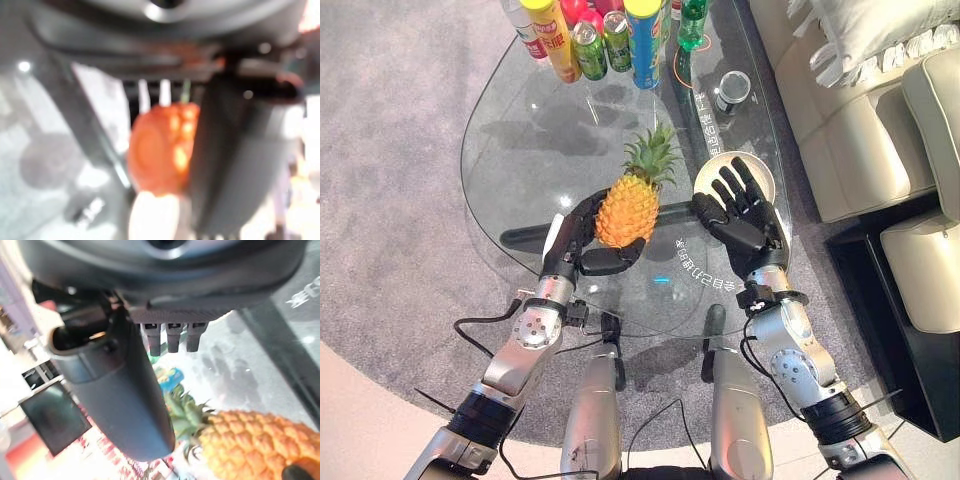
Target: Pick up the fruit to the plate
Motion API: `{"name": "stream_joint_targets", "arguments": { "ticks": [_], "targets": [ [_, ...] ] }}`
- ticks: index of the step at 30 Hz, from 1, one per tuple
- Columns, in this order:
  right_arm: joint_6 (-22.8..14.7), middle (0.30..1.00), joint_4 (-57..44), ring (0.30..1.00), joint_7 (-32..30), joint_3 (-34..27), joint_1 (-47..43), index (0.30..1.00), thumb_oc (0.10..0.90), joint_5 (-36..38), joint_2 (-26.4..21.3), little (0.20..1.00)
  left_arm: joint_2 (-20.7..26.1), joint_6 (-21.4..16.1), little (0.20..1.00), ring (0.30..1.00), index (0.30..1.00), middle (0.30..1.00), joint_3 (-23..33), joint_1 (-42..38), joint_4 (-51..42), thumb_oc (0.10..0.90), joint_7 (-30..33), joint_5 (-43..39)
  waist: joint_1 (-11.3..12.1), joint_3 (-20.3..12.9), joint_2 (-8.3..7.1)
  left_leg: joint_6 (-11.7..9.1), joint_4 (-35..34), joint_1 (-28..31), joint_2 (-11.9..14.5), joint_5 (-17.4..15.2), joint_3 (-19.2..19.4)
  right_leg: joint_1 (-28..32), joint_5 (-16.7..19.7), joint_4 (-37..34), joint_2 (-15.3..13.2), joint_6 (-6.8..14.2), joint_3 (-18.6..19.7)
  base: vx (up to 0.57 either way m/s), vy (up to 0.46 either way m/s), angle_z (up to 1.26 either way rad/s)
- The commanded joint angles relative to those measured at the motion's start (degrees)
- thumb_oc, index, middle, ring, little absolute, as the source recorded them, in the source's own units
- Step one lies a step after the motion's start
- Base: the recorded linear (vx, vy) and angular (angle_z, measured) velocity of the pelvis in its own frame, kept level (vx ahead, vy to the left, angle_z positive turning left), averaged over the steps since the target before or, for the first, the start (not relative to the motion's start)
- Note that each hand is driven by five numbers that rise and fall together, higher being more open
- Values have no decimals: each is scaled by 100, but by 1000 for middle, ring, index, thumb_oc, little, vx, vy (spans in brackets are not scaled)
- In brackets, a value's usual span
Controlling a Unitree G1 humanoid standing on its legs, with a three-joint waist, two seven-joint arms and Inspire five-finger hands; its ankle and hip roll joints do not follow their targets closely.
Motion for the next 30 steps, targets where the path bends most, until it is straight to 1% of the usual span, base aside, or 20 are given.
{"name": "stream_joint_targets", "arguments": {
  "ticks": [1, 4, 5, 6, 15, 24, 26, 30],
  "targets": [
    [-265, 900, -672, 900, 625, -58, -311, 900, 800, 411, 141, 900, 255, -874, 200, 300, 300, 300, 93, -241, -1380, 100, -196, 172, 22, -144, 64, 405, 643, -329, -754, -379, 122, 284, -44, -202, 460, -229, -540, 0, 0, 0],
    [-167, 900, -616, 900, 993, -10, -381, 900, 800, 661, 138, 900, 291, -906, 200, 300, 300, 300, 53, -253, -1411, 100, -308, 117, 39, -144, 74, 406, 625, -334, -767, -372, 110, 276, -30, -216, 450, -223, -554, 0, 0, 0],
    [-165, 900, -609, 900, 1007, -9, -389, 900, 800, 670, 138, 900, 293, -904, 200, 300, 300, 300, 51, -256, -1412, 100, -313, 114, 39, -144, 75, 405, 626, -335, -768, -372, 109, 276, -29, -216, 449, -223, -555, 0, 0, 0],
    [-143, 900, -557, 900, 1180, 11, -448, 900, 800, 682, 152, 900, 311, -896, 200, 300, 300, 300, 25, -267, -1411, 100, -417, 62, 54, -144, 85, 410, 636, -339, -779, -374, 100, 269, -23, -203, 440, -220, -558, 0, 0, 0],
    [-147, 900, -567, 900, 1582, -23, -571, 900, 800, 598, 108, 900, 300, -698, 200, 300, 300, 300, -72, -238, -1362, 100, -779, 14, 75, -144, 94, 431, 636, -330, -796, -383, 84, 241, -4, -167, 420, -198, -564, 0, 0, 2],
    [-104, 900, -531, 900, 1803, -55, -625, 900, 800, 688, 40, 900, 347, -691, 200, 300, 300, 300, -156, -243, -1286, 100, -930, -46, 69, -144, 97, 443, 641, -356, -797, -386, 93, 195, 18, -161, 403, -168, -545, 0, 0, 0],
    [-99, 900, -497, 900, 1880, -48, -629, 900, 800, 862, 45, 900, 367, -609, 200, 300, 300, 300, -209, -263, -1253, 100, -1061, -14, 65, -144, 102, 448, 633, -356, -801, -383, 93, 188, 32, -169, 401, -164, -540, 0, 0, 0],
    [-50, 900, -400, 900, 2048, -49, -670, 900, 800, 1161, 72, 900, 409, -597, 200, 300, 300, 300, -299, -324, -1208, 100, -1230, 30, 56, -144, 122, 452, 600, -341, -811, -376, 92, 186, 40, -183, 400, -153, -531, 0, 0, 0]
  ]
}}
